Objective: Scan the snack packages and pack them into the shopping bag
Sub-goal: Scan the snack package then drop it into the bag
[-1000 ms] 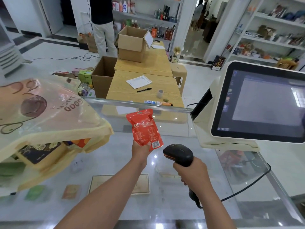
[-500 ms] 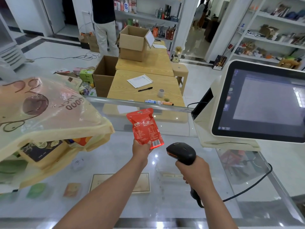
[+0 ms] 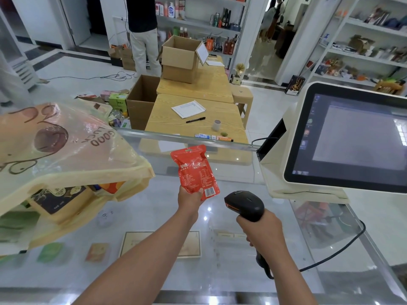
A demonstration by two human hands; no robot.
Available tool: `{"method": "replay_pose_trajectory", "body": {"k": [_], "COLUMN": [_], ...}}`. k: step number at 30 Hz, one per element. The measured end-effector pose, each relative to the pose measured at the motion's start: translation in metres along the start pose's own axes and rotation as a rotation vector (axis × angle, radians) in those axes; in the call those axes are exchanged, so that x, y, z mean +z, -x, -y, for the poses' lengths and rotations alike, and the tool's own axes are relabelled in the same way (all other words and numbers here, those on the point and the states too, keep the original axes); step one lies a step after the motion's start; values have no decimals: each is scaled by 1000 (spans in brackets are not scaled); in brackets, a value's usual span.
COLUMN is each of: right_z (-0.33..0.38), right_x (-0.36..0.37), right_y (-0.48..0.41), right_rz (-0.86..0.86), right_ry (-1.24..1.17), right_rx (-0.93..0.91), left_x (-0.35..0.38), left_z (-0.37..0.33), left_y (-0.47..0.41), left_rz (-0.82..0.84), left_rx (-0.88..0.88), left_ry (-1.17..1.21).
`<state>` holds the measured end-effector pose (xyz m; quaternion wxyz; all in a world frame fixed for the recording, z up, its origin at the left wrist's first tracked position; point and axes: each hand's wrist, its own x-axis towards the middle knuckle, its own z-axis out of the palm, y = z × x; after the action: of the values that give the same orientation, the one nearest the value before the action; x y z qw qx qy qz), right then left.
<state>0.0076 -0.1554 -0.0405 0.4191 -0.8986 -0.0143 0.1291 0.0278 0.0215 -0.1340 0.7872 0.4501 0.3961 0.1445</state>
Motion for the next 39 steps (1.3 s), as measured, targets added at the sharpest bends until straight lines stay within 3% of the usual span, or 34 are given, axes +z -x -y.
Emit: {"method": "replay_pose_trajectory", "body": {"k": [20,28,39], "right_z": [1,4,1], "right_x": [-3,-4,-2], "right_y": [2,5,3], "right_rz": [-24,160,163], "right_ry": [9,-45,-81], "right_rx": [13,20,24], "left_x": [0,0,2], "left_z": [-2,0,-2], "left_y": [3,4,6], "left_rz": [3,14,-10], "left_rx": [4,22,21], "left_ry": [-24,-52,-40]}}
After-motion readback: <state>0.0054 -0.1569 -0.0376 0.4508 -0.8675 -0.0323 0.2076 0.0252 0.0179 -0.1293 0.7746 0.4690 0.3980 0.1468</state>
